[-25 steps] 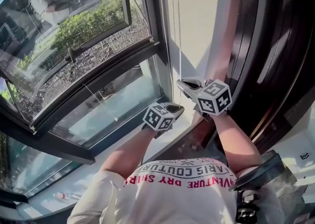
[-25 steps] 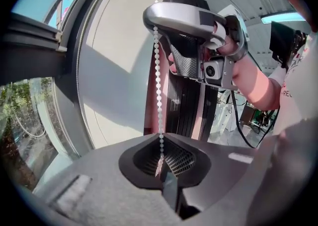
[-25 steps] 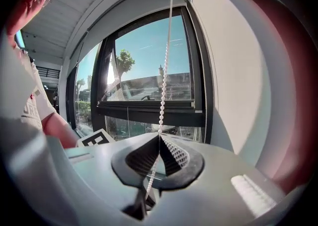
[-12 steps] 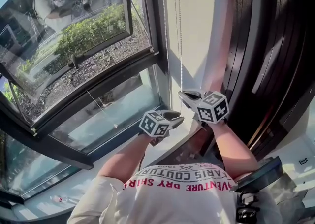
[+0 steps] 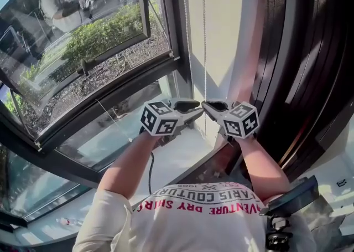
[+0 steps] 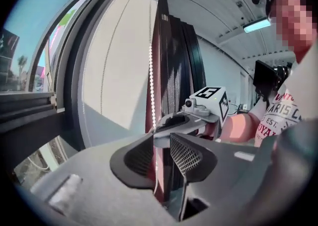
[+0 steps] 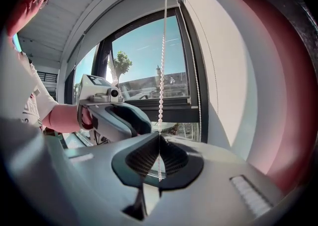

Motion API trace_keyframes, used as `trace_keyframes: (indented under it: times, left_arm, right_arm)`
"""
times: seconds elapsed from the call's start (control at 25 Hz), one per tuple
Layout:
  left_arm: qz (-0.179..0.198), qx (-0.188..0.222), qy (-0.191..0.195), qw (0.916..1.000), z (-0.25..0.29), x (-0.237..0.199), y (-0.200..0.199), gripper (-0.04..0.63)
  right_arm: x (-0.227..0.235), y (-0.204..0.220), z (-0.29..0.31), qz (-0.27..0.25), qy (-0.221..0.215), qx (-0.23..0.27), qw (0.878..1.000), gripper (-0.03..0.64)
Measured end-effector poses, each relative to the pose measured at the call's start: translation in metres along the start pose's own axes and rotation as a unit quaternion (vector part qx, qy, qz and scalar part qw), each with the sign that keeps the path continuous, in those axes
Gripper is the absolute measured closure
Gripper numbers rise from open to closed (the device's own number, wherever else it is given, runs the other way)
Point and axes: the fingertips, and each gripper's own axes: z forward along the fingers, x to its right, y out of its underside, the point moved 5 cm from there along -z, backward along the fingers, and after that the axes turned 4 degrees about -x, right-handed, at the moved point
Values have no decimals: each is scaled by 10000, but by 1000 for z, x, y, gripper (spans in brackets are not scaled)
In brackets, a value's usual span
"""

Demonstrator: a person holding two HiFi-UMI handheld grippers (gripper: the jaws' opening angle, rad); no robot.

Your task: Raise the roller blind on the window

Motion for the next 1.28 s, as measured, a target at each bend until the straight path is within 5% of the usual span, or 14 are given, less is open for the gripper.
trace_keyframes:
  times: [0.76,0.92,1.28]
  left_arm:
    - [560,1333,-228,9892,-38,-20,-169,490]
    - [440,1456,-314,9879,-39,-17,-180,553]
    - [131,1478,-22,9889,-42,-20,-175,581]
  right_arm:
    - [-12,0,8,-157,-154,-91,9997,607]
    - [-11,1,0,-174,-111,-131,9997,607]
    - [-13,0,5,-169,-33,-134,9998,607]
